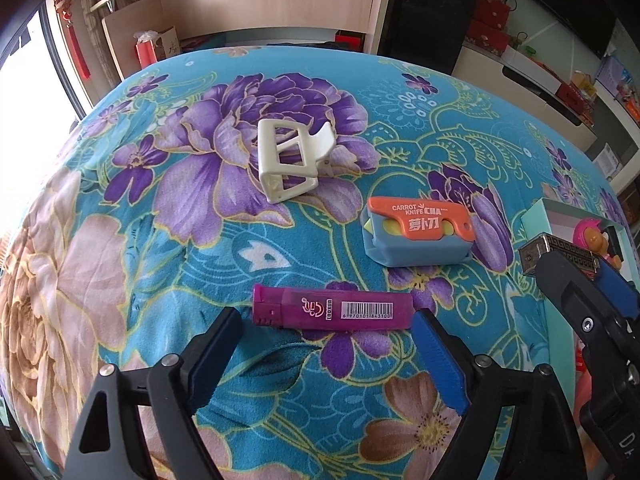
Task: Organize rigid objects
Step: 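Grasp the purple lighter with the left gripper while the right gripper lifts the harmonica, then carry the harmonica and purple lighter over the white tray with both grippers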
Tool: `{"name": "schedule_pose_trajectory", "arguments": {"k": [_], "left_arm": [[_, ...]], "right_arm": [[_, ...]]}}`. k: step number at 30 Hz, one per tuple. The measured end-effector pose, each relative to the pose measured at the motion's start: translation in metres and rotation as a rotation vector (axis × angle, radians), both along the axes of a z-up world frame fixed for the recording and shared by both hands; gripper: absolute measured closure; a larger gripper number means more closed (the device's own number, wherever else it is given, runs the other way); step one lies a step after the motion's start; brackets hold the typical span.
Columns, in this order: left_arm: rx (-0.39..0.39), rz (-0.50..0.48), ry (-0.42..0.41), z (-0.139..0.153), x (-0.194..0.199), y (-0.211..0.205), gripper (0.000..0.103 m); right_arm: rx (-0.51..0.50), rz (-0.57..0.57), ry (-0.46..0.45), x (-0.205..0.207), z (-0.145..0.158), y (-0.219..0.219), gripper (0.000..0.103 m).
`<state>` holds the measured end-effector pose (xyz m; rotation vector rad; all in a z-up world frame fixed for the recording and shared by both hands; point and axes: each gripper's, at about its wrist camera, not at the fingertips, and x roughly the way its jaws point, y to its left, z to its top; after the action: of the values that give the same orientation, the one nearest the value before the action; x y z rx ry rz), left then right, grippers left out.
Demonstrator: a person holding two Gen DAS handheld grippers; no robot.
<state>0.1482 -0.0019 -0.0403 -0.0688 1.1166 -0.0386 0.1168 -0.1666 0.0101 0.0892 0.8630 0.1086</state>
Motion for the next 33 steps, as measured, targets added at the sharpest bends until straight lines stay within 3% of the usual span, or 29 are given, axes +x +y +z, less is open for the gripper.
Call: {"name": "schedule_pose_trajectory", "arguments": {"k": [6,19,21,25,33], "left_arm": [[0.040,-0.018,0.001,-0.005,0.003,-0.007,0.013],[-0.020,0.031,-0.018,-0.002,0.005,0.002,0.014],[-0.028,0.041,-0.027,0.000,0.004,0.005,0.020],[-0.030,0.051,-0.041,0.003,0.003,0.007,0.020],[-0.008,0.063,-0.138,0.025,-0.003,0.006,0.019]], "right_arm": [[0.002,0.000,0.003,0.000,0.000,0.000,0.020],[0.002,0.004,0.005,0.000,-0.001,0.002,0.020],[0.005,0.003,0.004,0.000,-0.001,0.001,0.020],[0.007,0.001,0.002,0.000,0.000,0.001,0.020],[0.022,-0.012,-0.019,-0.003,0.009,-0.007,0.020]]}}
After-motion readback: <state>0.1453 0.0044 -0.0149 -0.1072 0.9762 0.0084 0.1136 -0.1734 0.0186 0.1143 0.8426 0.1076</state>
